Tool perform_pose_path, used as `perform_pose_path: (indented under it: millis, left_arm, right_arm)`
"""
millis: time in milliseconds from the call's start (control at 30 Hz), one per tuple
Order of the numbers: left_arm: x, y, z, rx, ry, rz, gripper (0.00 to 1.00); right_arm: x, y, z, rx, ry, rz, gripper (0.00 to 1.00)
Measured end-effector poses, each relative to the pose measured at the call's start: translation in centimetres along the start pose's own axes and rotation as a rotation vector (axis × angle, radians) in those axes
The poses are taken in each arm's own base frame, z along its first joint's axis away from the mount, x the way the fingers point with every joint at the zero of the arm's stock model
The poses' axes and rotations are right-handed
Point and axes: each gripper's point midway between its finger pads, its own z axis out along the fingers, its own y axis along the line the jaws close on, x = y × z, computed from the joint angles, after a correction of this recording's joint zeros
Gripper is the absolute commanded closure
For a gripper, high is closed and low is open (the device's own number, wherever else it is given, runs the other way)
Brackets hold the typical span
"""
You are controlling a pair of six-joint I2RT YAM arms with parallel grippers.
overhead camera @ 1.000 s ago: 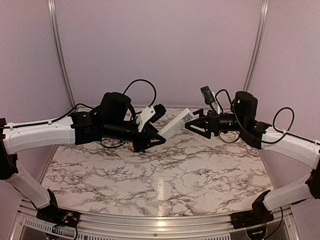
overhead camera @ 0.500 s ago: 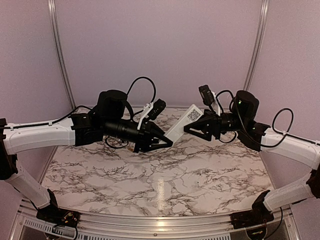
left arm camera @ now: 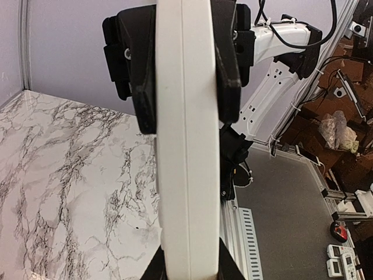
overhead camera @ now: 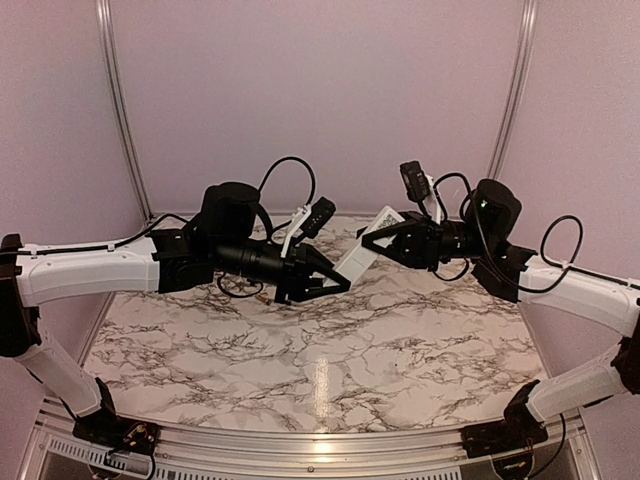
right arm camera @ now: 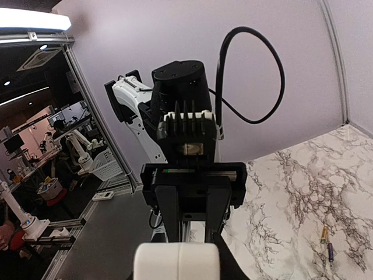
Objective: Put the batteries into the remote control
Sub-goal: Pass from the left arm to the right, then remove the battery cover from the remote control.
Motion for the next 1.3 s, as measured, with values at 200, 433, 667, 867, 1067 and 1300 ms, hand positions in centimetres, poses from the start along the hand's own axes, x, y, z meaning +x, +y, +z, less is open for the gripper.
perform_pose_path:
  millis: [200,433,667,867,1067,1300]
  left_arm:
    - [-0.1,0.6,-0.2,-0.025,-0.006,-0.051,0.57]
    - [-0.4,3.5,-1.1,-0.113,-0.053,-0.093,0.3]
    - [1.3,6.5,-2.0,-0.205,-0.071,-0.22,0.23]
    - [2.2,8.4,-1.0,-0.221,-0.093,-0.337,0.21]
    - [2.9,9.7,0.2,-0.206,-0.127,-0.463,0.3]
    - [3.2,11.0,1.0,-0.21,-0.175,-0.588,0.3]
  right_arm:
    - [-0.2,-0.8,0.0,0.038,-0.017,-0.013,1.0]
    - [0.1,-1.9,0.0,0.091,-0.019,0.037,1.0]
    - [1.3,-6.0,-0.8,0.244,-0.022,0.126,1.0]
    - [2.8,-9.3,-1.5,0.342,-0.036,0.225,1.0]
    - [5.0,-10.7,-2.0,0.386,-0.052,0.311,1.0]
    - [4.6,-11.4,-2.5,0.424,-0.111,0.329,1.0]
